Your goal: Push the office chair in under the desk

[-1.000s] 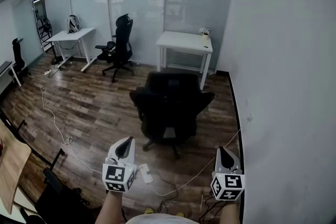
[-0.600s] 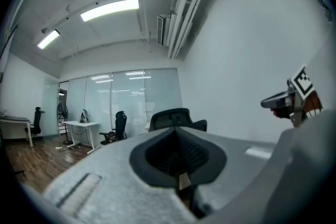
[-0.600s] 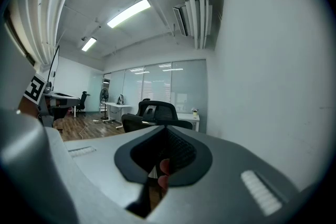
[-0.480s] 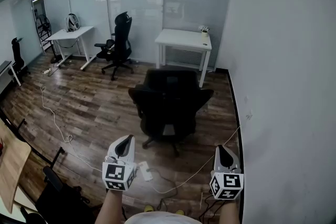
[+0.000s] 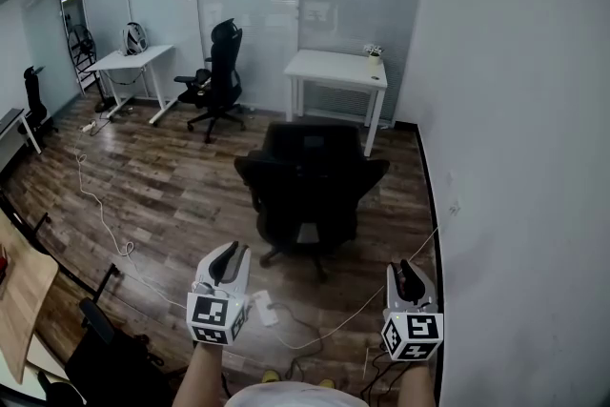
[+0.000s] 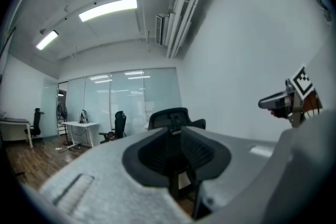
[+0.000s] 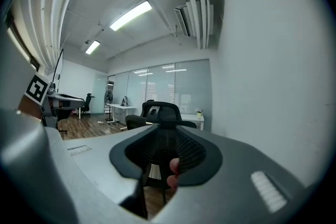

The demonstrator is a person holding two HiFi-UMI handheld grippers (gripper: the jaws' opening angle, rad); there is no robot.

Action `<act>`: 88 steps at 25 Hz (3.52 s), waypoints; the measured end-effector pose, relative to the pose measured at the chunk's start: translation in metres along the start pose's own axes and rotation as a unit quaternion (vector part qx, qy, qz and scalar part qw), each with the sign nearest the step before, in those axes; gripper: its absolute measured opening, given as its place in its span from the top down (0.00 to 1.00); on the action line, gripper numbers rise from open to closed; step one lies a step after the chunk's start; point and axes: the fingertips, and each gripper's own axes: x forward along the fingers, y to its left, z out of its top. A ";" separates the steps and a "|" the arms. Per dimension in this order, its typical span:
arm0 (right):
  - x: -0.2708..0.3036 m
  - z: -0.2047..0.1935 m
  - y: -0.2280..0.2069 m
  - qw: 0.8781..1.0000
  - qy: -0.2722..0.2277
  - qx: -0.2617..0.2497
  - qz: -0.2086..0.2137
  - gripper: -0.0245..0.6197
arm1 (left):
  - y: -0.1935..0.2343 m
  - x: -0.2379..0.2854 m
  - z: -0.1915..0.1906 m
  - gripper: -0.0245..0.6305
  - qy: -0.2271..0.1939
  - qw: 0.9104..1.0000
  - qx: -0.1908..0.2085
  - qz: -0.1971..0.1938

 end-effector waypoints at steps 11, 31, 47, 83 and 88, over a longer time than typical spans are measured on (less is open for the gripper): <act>-0.007 -0.008 -0.018 1.000 0.011 0.001 0.017 0.83 | -0.027 0.002 0.006 0.82 0.004 1.000 0.001 0.004; 0.032 -0.030 -0.042 0.998 0.018 -0.004 0.063 0.83 | -0.047 0.040 -0.016 0.83 0.019 1.000 -0.005 0.012; 0.207 -0.023 -0.037 0.997 0.044 -0.019 0.054 0.83 | 0.050 0.194 -0.045 0.82 0.040 0.999 -0.009 -0.024; 0.406 -0.004 -0.040 0.986 0.080 -0.132 0.061 0.83 | 0.145 0.375 -0.075 0.82 0.086 0.986 0.058 -0.131; 0.423 -0.008 -0.057 0.980 0.093 -0.156 0.084 0.83 | 0.139 0.393 -0.081 0.82 0.107 0.981 0.090 -0.136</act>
